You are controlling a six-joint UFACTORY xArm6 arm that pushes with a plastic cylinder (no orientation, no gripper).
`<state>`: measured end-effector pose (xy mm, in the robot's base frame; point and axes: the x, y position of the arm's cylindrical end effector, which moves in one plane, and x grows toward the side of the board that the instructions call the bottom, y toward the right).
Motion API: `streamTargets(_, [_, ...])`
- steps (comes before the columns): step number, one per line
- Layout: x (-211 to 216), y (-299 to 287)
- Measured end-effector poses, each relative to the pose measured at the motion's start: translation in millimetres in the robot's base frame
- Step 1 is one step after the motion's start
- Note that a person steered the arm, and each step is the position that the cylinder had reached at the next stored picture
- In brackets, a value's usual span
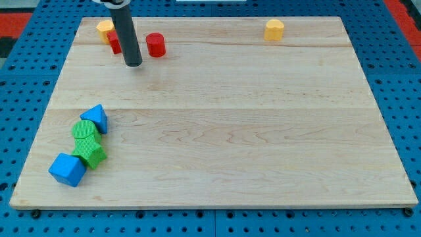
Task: Push the yellow hexagon towards the top center
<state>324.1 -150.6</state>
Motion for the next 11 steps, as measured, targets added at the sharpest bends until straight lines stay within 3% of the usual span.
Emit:
streamTargets(3, [1.0,5.7])
streamTargets(5, [24.3,6.8])
streamTargets(7, [24.1,-89.5])
streamTargets(9, [-53.9,-140.7])
streamTargets(10, [-78.9,-113.6])
streamTargets(11, [-81.3,-29.7])
